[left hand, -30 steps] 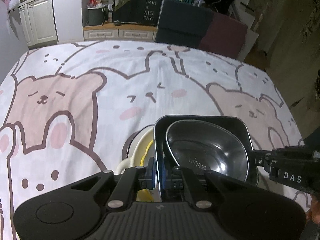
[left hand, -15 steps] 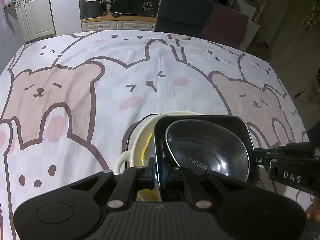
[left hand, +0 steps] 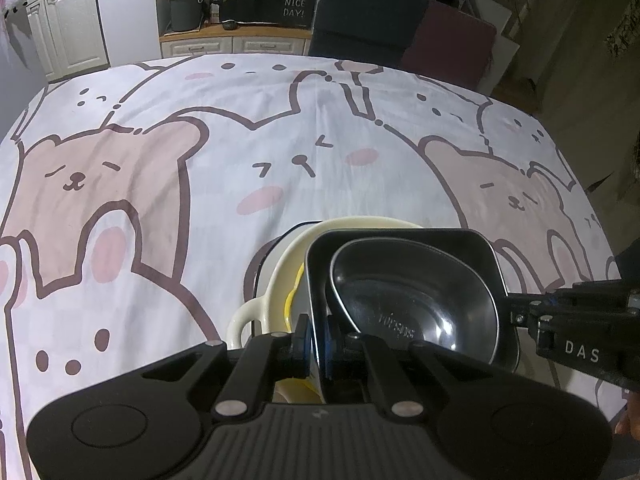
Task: Organize plates and bowls
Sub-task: 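Lower the steel dishes onto the cream bowl stack with both tools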
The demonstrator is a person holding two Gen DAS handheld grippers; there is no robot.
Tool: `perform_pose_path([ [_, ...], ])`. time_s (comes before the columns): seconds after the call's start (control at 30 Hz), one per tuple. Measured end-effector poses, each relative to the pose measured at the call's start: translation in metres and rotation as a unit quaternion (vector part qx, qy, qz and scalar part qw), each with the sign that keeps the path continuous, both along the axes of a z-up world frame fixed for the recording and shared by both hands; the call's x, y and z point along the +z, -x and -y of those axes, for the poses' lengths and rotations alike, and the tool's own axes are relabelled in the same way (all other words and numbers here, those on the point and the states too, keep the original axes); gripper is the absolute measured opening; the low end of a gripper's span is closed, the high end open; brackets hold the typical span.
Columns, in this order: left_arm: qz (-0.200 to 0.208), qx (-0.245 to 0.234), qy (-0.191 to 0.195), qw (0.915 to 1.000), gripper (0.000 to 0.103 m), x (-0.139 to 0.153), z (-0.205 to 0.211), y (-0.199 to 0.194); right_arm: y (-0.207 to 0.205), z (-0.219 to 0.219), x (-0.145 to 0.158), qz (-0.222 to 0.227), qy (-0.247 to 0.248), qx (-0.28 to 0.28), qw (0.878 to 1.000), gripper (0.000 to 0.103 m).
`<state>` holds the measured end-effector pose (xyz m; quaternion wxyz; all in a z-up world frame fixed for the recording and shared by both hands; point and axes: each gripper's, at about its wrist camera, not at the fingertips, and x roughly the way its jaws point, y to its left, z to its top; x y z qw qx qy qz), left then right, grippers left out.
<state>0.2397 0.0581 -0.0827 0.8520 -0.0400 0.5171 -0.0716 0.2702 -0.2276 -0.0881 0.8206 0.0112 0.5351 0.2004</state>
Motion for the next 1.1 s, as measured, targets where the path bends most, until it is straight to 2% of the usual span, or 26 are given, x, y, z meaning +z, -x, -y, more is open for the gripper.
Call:
perform_pose_path([
  [1.1, -0.003, -0.004, -0.006, 1.0, 0.007, -0.0051, 0.0004, -0.0048, -0.003, -0.0046, -0.0069, -0.003, 0.018, 0.006, 1.0, 0.008],
])
